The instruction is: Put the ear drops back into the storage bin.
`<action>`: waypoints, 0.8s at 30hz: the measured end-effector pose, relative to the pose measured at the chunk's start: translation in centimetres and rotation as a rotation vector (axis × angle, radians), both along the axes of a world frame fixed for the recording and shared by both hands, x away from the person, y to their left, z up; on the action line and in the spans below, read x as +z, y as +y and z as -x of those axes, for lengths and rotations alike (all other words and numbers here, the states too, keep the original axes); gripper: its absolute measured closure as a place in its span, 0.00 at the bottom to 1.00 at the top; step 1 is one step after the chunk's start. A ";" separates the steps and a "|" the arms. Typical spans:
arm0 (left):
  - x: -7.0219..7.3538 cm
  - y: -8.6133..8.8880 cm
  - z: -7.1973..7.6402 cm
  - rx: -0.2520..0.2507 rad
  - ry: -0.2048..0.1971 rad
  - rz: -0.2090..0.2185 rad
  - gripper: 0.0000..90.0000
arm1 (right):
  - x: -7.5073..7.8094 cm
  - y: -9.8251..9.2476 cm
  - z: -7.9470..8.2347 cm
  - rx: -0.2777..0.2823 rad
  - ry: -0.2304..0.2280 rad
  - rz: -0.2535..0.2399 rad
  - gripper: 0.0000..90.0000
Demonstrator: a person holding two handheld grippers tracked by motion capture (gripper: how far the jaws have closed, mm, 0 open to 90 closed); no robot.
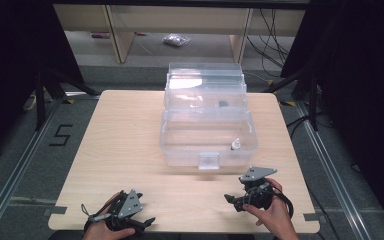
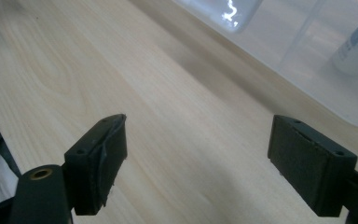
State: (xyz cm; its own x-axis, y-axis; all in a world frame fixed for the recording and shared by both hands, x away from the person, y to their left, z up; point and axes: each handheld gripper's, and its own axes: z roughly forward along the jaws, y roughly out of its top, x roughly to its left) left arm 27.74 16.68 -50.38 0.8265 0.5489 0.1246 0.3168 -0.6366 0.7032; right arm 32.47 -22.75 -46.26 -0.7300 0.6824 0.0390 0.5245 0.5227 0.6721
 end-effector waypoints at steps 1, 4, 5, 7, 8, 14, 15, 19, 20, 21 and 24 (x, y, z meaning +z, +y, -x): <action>0.0 0.0 0.0 0.000 0.002 -0.006 0.17 | 0.0 0.0 0.2 0.000 0.028 0.009 0.23; 0.0 0.0 0.0 0.003 0.002 -0.011 0.17 | -0.4 0.0 0.4 0.000 0.016 -0.006 0.22; 0.0 0.0 0.0 0.002 0.002 -0.010 0.17 | -0.4 -0.1 0.5 0.008 0.016 0.011 0.22; 0.0 0.0 0.0 0.002 0.002 -0.012 0.17 | -0.6 -0.1 0.7 -0.001 0.003 0.004 0.22; 0.0 0.0 0.0 0.002 0.002 -0.012 0.17 | -0.6 -0.2 0.7 0.006 -0.003 0.006 0.22; 0.0 0.0 0.0 0.002 0.002 -0.012 0.17 | -1.0 -0.5 1.3 -0.007 0.012 -0.003 0.22; 0.0 0.0 0.0 0.002 0.002 -0.011 0.17 | -1.0 -0.6 1.4 -0.016 0.019 -0.002 0.22; 0.0 0.0 0.0 0.002 0.002 -0.011 0.17 | -1.2 -0.8 1.8 -0.026 0.030 -0.009 0.21; 0.0 0.0 0.0 0.002 0.002 -0.011 0.17 | -1.2 -0.9 1.9 -0.020 0.037 -0.004 0.21; 0.0 0.0 0.0 0.003 0.002 -0.011 0.17 | -1.4 -0.9 1.9 -0.017 0.030 -0.007 0.21; 0.0 0.0 0.0 0.003 0.002 -0.011 0.17 | -1.3 -0.9 2.4 -0.039 0.069 -0.008 0.20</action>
State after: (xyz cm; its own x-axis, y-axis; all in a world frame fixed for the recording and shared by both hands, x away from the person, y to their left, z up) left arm 27.75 16.67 -50.36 0.8253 0.5499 0.1284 0.3203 -0.6431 0.6956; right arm 30.07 -23.64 -47.56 -0.6983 0.7097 0.0937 0.5897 0.4960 0.6374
